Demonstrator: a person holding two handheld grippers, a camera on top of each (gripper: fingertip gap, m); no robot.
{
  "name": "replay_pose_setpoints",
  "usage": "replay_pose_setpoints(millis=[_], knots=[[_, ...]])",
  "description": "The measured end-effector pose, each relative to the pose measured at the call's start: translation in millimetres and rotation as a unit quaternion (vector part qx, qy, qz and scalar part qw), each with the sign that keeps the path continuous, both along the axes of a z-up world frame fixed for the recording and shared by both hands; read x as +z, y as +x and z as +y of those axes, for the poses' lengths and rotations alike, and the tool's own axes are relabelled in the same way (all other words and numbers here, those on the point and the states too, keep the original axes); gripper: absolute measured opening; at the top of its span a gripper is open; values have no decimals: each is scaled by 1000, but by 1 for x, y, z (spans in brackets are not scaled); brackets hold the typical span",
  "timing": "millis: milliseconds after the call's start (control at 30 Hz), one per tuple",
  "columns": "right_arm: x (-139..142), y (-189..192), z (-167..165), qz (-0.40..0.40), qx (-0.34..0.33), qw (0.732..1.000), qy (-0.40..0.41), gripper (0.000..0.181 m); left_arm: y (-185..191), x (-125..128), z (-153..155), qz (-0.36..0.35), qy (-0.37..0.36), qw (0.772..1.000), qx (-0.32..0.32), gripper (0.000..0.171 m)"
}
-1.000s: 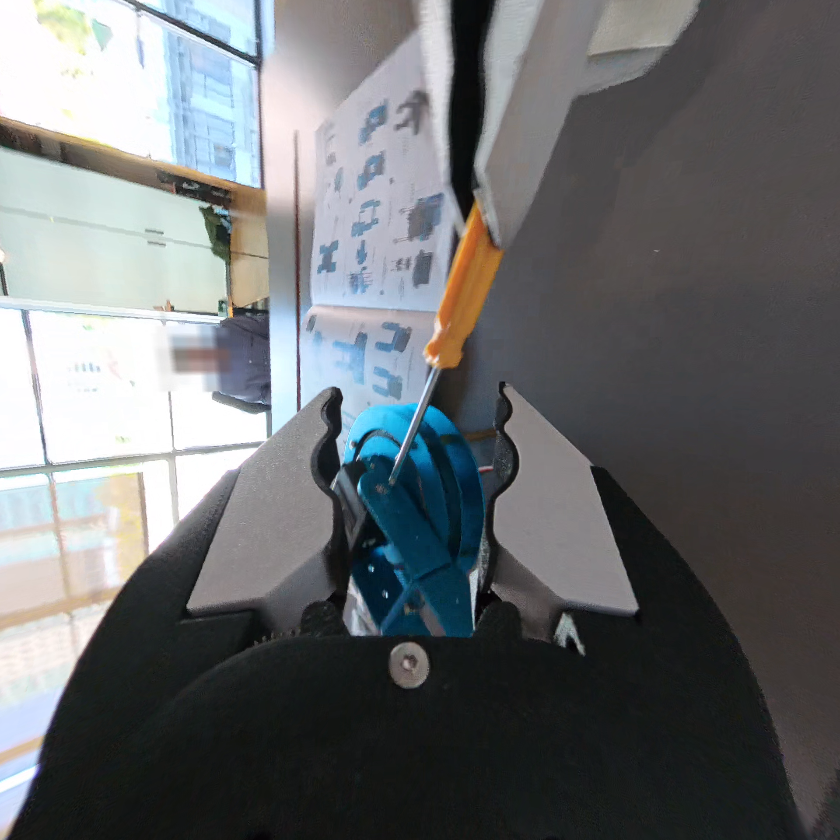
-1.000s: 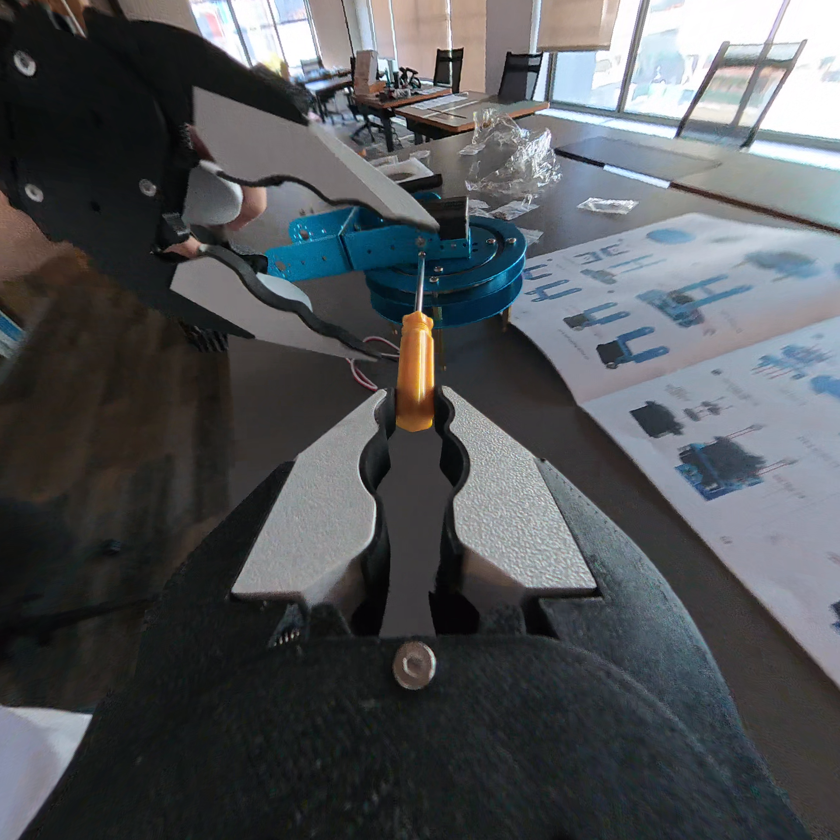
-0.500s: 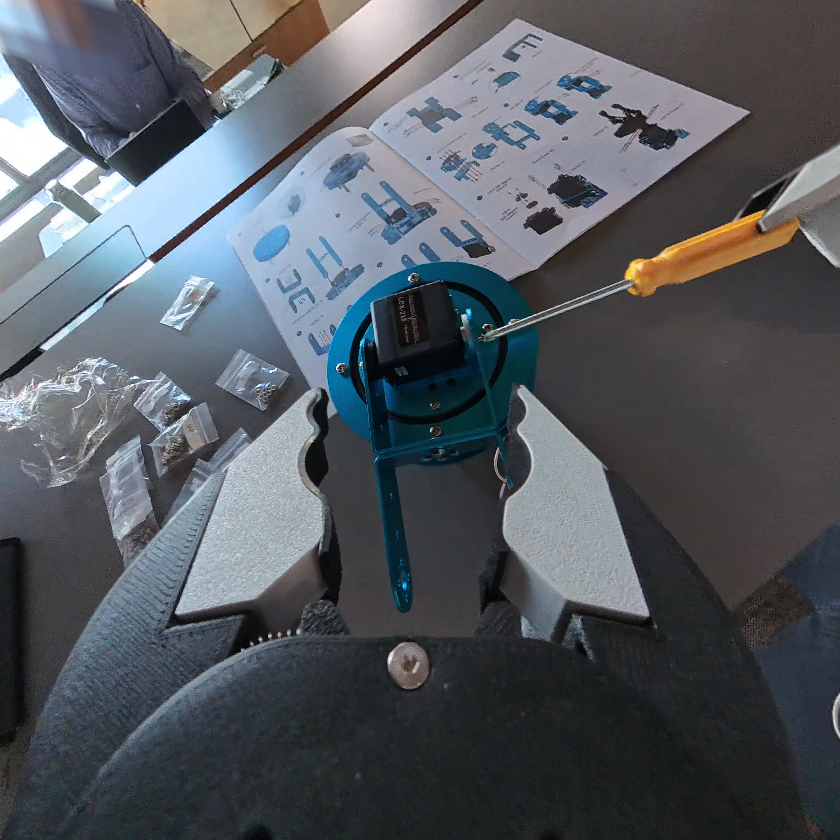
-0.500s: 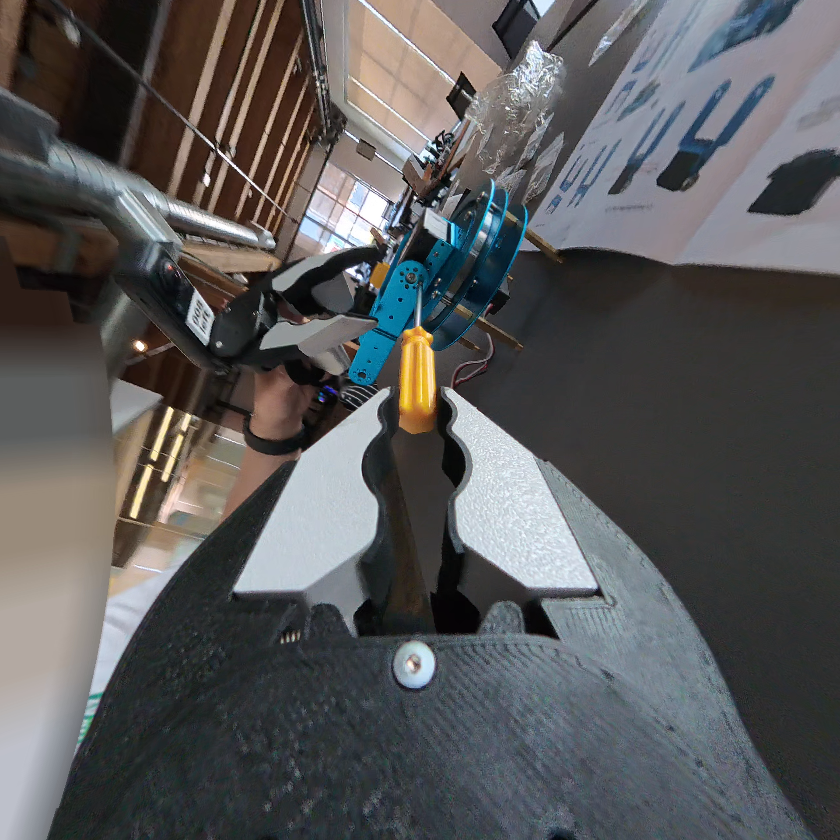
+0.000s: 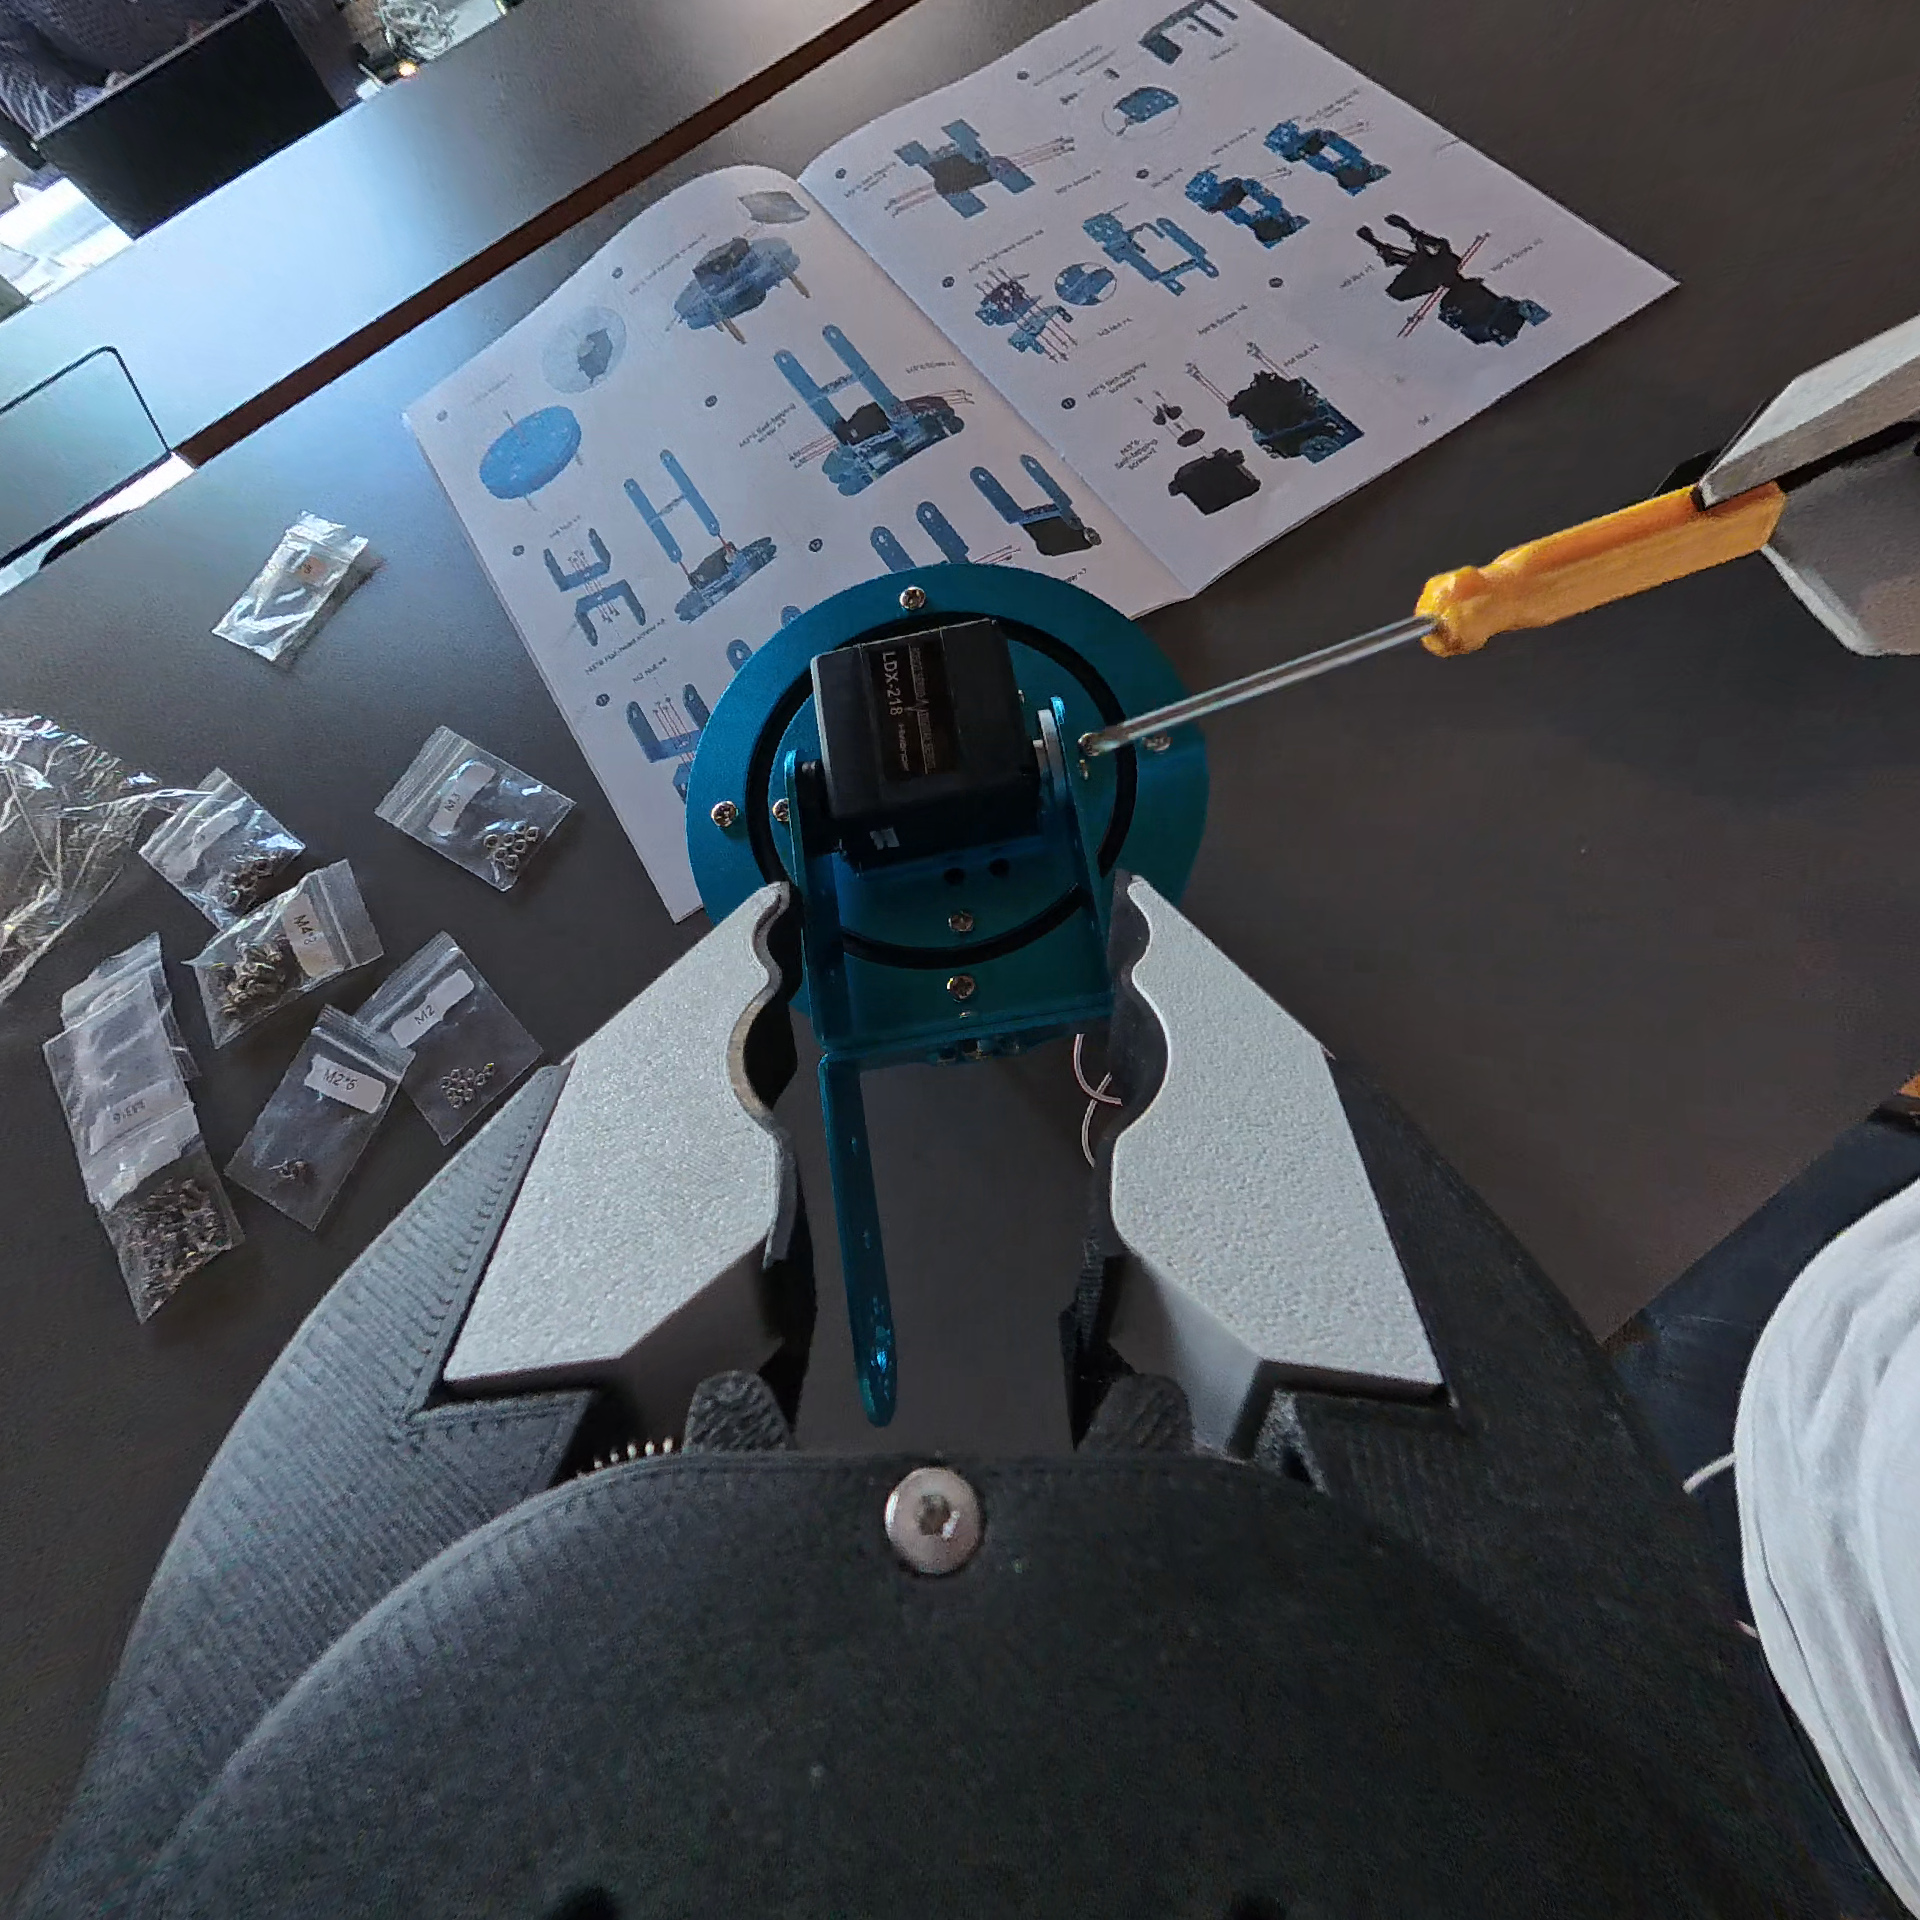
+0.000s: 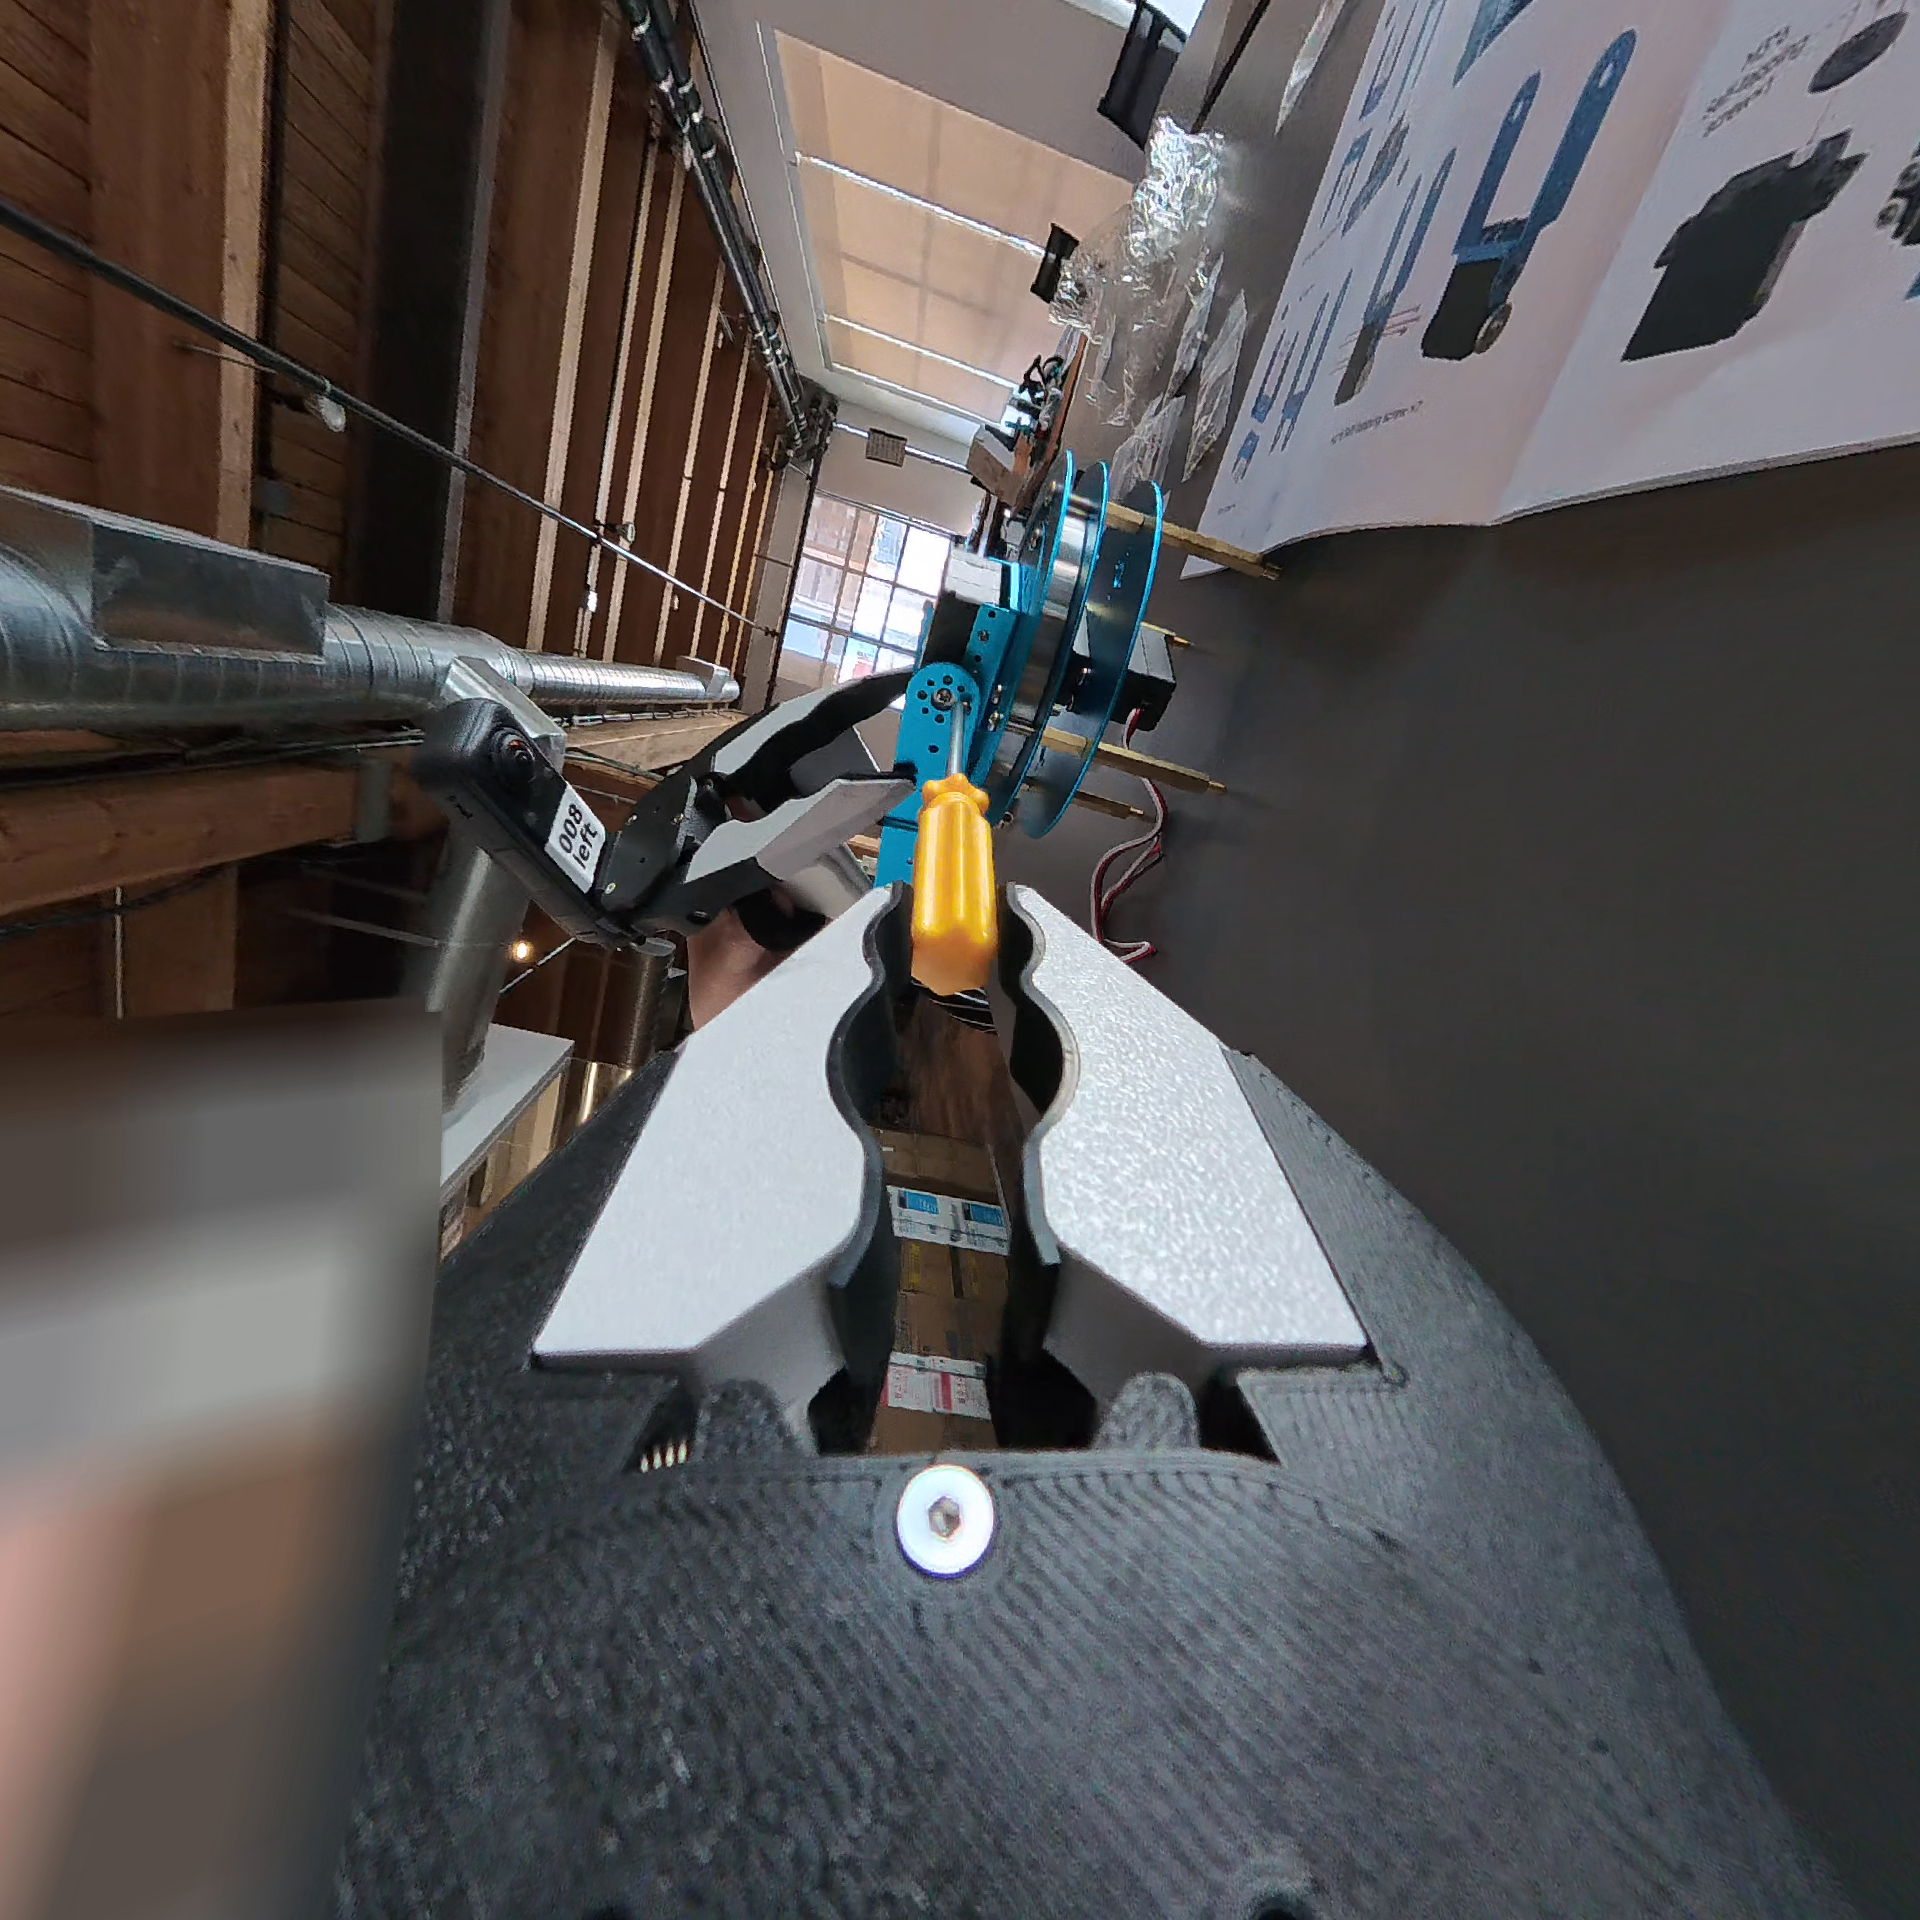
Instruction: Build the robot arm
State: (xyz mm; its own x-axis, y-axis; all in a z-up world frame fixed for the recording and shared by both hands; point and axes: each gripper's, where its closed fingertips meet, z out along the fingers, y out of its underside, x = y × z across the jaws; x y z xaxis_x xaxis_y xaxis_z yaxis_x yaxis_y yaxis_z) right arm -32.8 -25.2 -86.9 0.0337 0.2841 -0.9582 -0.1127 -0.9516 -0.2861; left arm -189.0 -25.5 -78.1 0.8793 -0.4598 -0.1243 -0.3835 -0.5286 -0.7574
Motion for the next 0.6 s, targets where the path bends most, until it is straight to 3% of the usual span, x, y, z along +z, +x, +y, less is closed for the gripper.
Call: replay_pose_setpoints(millis=[200, 367, 467, 600], knots=[[-3, 17, 2, -5, 6, 1000, 11, 14, -1, 1, 1, -3, -1, 1000, 3, 61], [-17, 45, -6, -55, 79, 984, 147, 14, -38, 30, -18, -49, 64, 994, 69, 74], [-37, 64, -1, -161, 129, 923, 324, 15, -98, 42, -72, -71, 113, 975, 179, 68], [-50, 73, 16, -232, 171, 826, 484, 15, -178, 12, -164, -48, 121, 938, 322, 59]])
